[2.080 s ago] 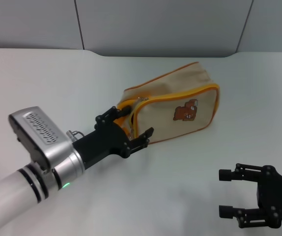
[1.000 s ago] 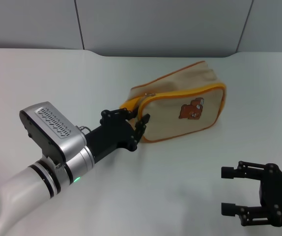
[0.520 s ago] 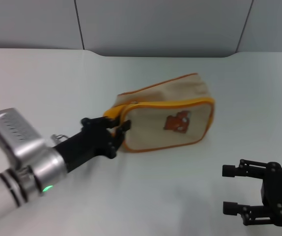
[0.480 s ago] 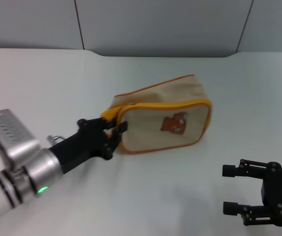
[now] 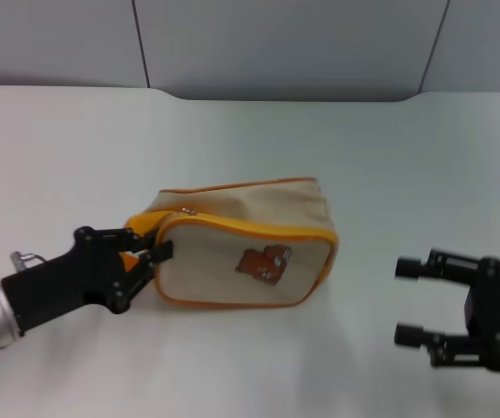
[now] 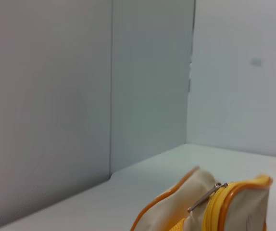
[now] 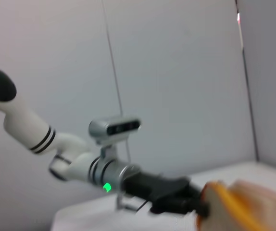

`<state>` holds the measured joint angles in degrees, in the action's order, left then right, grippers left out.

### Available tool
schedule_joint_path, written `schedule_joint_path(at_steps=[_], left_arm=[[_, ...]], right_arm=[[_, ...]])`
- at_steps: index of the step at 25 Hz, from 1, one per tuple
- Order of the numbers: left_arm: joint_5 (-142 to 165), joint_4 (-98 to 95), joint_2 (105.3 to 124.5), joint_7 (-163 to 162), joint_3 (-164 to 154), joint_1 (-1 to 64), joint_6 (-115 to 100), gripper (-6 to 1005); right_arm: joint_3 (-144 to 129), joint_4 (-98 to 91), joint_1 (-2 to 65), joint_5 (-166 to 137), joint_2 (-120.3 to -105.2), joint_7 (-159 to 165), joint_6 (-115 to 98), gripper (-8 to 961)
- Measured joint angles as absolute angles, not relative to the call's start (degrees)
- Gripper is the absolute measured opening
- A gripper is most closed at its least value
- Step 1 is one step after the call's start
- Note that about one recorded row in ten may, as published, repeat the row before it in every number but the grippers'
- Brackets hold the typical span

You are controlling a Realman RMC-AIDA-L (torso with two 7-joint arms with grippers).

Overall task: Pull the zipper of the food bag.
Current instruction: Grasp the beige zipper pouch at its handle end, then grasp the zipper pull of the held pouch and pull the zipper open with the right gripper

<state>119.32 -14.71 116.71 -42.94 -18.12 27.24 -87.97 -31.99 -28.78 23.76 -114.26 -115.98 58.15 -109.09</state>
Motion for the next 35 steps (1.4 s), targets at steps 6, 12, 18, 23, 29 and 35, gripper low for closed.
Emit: schedule_joint_path(at_steps=[6,12,18,23,29,35], left_arm=[[119.32,-18.51,116.17,-42.43,-19.47,28.95,-91.42,142],[119.32,-20.55,117.51,-42.0,-20.37,32.13,-90.47,137],[119.0,-20.65,118.14,-41.07,-20.57,32.92,-89.92,134],[118.9,-20.4,118.48,-40.13,-20.6,33.0,-89.82,135],[118.79,-20.17,118.52,-39.88,-20.52,33.04,-89.81,132],[118.75,-19.97,118.62,-39.27,-20.31,33.02,-90.13,130]], right_arm=[[-31.99,-28.74,21.22,-100.32,-117.95,47.69,-111.01,801],[-32.41,-29.53,23.54,-97.82,-119.36,42.3,-107.73,798],[-33.73,-27.42,29.06,-99.57,-118.87,43.35,-102.29,777],[-34.57,-27.78,31.59,-101.82,-119.17,42.03,-97.73,616],[-35.98,-27.89,34.22,-102.06,-119.22,36.61,-93.83,507],[-41.18,-28.91,36.58,-102.26,-119.26,32.3,-88.15,423]])
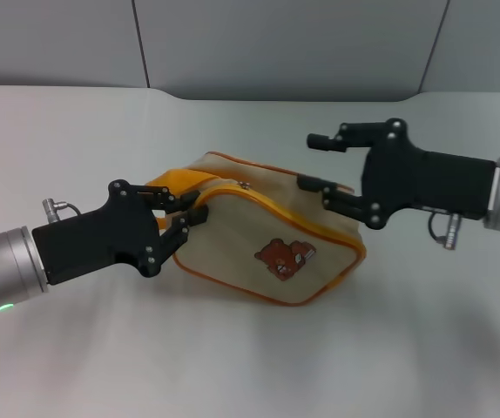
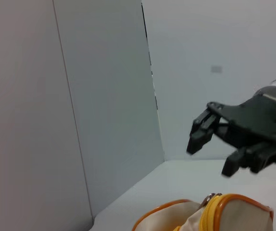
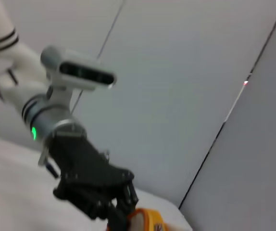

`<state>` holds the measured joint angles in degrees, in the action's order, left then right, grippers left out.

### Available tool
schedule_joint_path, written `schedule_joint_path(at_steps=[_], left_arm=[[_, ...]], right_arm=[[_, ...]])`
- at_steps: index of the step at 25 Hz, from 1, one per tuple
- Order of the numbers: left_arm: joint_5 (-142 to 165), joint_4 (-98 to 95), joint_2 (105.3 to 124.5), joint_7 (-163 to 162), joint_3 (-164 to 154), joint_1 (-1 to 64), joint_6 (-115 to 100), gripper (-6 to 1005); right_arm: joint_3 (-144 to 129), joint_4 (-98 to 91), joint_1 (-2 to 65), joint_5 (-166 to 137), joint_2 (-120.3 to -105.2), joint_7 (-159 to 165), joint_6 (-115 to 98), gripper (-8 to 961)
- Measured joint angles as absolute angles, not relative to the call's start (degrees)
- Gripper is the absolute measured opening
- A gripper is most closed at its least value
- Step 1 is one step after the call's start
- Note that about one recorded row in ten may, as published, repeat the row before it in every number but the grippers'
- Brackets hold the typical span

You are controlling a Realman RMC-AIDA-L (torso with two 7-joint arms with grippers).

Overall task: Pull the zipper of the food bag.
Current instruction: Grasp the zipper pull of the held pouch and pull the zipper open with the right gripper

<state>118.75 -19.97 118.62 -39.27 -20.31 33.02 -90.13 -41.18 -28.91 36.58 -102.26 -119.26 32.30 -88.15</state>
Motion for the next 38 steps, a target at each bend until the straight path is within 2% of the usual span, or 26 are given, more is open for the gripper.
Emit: schedule_joint_path(at_steps=[17,36,38], left_arm=[[118.67,-19.24,118.65,-38.32,-20.49,33.5,-90.9,130],[118.0,-19.79,118.54,-38.31,-19.86,33.36,-91.11,122],[117.98,-19.72,118.5,-38.32,-19.86,33.27,-91.29,122]], right_arm=[[-48.82,-26.91,41.11,-101.9,-119.8,25.08,-81.37,422],[-55.59,-26.02,40.37,-97.2,-119.89,24.96,-81.44,415],[-55.88,-25.46,40.51,-97.2,-119.89,24.96,-81.32,346]])
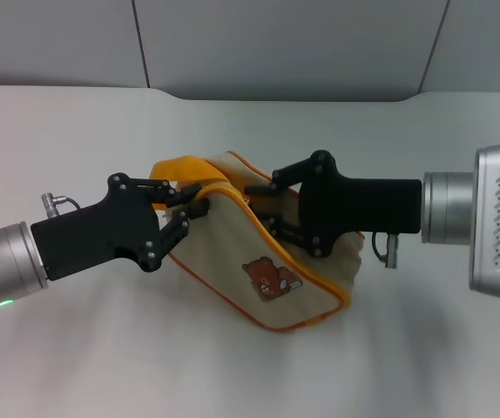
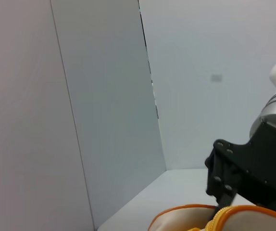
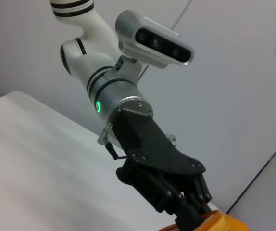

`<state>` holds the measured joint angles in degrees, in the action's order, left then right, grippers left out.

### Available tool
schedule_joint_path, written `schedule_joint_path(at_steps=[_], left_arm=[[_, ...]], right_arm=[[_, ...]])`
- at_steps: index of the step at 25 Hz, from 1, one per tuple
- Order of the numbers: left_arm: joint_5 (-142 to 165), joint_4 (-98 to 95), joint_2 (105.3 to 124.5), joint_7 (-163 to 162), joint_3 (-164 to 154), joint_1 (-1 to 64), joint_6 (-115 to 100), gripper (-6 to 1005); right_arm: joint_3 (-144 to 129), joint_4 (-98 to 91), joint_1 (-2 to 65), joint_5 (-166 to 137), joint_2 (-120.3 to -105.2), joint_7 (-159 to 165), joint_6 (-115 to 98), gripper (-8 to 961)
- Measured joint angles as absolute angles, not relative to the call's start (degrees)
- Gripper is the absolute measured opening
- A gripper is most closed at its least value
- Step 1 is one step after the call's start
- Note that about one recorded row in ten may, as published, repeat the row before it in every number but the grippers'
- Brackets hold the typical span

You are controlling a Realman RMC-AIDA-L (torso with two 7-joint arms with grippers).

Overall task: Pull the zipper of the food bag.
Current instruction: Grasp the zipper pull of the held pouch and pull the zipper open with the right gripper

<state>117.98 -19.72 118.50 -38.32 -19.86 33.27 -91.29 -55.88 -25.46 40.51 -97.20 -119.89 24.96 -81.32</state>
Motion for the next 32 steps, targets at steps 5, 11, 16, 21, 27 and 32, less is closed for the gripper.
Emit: schedule_joint_path(at_steps=[5,11,16,21,27,32], left_arm=[[117.95,-19.54,118.51,-38.32,-20.07,33.21,-91.52,122],[117.95,-19.23,118.62,-37.07,-20.14,32.69,-91.75,123],[117.61,-19.23,118.65,-37.01,-19.91,32.01,-92.28,123],[114.2,-19.24,118.58,-37.14,-19.87,30.73,-91.68,123],[109.25,-19.24,118.51,-38.87,-19.81,29.09,-88.24,123],[108.65,-18.75,118.5,-40.81,-19.72,28.57,-87.17,124]], right_arm=[[-57.09,-24.99,40.74,-97.19,-119.88,25.05,-81.09,168],[-58.85,-24.74,40.92,-97.17,-119.88,25.43,-79.75,-1],[-59.01,-24.97,40.89,-97.62,-119.64,26.33,-79.75,-1],[-59.1,-29.61,37.35,-101.45,-119.29,29.68,-81.49,0],[-57.52,-40.3,28.02,-109.39,-119.27,37.39,-83.5,44],[-48.09,-40.11,24.57,-106.49,-119.3,38.38,-86.33,87]])
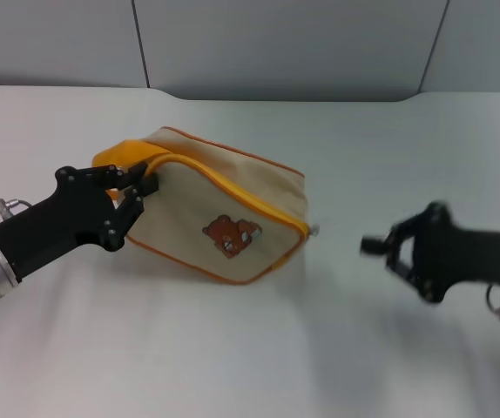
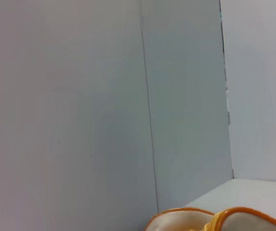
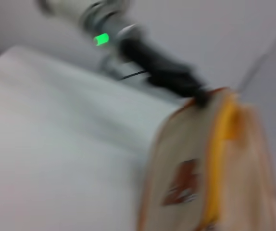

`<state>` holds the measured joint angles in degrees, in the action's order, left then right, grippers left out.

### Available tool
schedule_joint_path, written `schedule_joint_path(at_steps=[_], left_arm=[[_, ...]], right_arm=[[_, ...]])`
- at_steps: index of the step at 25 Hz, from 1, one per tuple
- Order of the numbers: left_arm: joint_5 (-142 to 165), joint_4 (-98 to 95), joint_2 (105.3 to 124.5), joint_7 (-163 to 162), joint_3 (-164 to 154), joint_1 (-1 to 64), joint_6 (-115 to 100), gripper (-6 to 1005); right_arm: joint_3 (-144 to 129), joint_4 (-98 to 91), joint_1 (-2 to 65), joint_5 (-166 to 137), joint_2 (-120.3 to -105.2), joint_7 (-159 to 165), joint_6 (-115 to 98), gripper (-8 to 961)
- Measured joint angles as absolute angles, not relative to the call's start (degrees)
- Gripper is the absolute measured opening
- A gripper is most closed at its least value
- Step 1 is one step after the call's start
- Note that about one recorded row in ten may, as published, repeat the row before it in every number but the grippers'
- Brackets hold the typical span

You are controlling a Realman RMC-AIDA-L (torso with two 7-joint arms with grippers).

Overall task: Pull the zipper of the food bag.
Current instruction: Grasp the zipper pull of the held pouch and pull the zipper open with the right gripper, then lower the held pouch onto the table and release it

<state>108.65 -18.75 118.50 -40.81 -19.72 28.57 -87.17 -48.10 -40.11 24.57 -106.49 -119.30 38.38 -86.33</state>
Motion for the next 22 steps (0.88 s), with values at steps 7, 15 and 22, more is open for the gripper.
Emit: schedule_joint_path(at_steps=[7,15,22], left_arm=[[107.98,-14.68,118.62,-44.42,-19.5,25.24,-87.0,124],[107.15,-11.15,118.66,-44.41,-19.63,21.56,-85.71,145],[107.24,-12.05,117.95,-47.86,-22.2,21.3,-87.63,210]], right_arm=[[-39.91,-30.34,25.17,-97.71,-117.05,42.83,-92.28,149],[-35.19,-26.73,24.62,-96.03,-117.02,46.86,-100.51,275],[-35.1,-23.77,24.45,-96.09,-117.09,47.65,-101.71,457]])
